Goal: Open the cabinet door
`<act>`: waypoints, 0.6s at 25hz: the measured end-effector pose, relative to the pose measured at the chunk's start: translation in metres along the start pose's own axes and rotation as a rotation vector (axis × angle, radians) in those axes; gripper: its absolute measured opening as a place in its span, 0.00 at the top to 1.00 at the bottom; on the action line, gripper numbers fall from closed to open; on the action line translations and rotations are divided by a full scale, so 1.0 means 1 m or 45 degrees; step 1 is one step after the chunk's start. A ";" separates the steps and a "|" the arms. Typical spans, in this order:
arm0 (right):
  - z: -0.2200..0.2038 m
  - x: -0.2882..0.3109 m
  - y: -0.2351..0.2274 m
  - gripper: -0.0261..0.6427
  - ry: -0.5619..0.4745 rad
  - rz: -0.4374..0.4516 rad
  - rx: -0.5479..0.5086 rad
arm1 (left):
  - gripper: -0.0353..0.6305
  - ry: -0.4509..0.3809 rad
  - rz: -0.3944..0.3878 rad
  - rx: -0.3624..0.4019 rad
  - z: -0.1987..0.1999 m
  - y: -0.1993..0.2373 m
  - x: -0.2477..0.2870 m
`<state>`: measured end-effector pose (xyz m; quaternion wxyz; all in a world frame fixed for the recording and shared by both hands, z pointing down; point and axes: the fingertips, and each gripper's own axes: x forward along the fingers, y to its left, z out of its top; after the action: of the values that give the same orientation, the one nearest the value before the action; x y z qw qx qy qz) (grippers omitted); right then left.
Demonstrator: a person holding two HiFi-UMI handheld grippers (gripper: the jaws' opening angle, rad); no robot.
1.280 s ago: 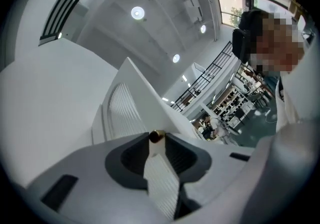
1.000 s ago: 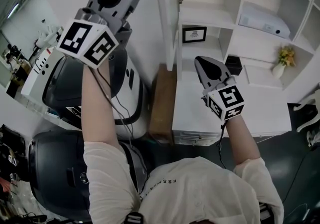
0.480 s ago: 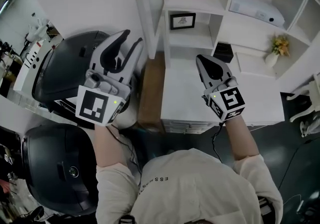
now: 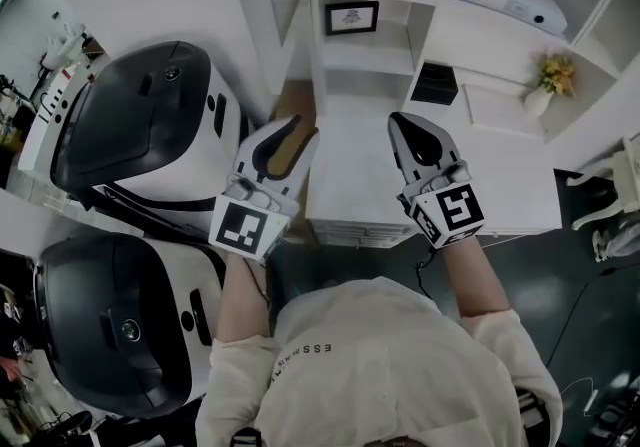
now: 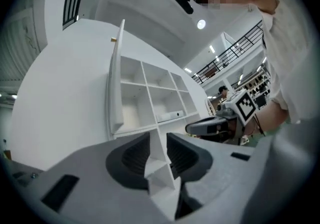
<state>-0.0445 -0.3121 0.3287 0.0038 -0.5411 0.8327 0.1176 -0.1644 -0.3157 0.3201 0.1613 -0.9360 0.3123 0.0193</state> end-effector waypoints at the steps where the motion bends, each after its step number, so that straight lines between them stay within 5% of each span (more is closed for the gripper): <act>1: -0.004 -0.003 0.000 0.94 0.005 -0.005 0.011 | 0.79 0.017 -0.007 -0.027 -0.008 -0.005 0.003; 8: -0.033 -0.017 -0.007 0.94 0.072 -0.040 0.039 | 0.94 0.099 -0.017 -0.062 -0.047 -0.020 0.019; 15: -0.046 -0.024 -0.022 0.94 0.080 -0.071 0.073 | 0.94 0.098 -0.041 -0.159 -0.053 -0.028 0.030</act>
<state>-0.0092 -0.3085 0.3721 -0.0037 -0.5670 0.8201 0.0765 -0.1269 -0.3290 0.3745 0.0907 -0.9492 0.3013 0.0002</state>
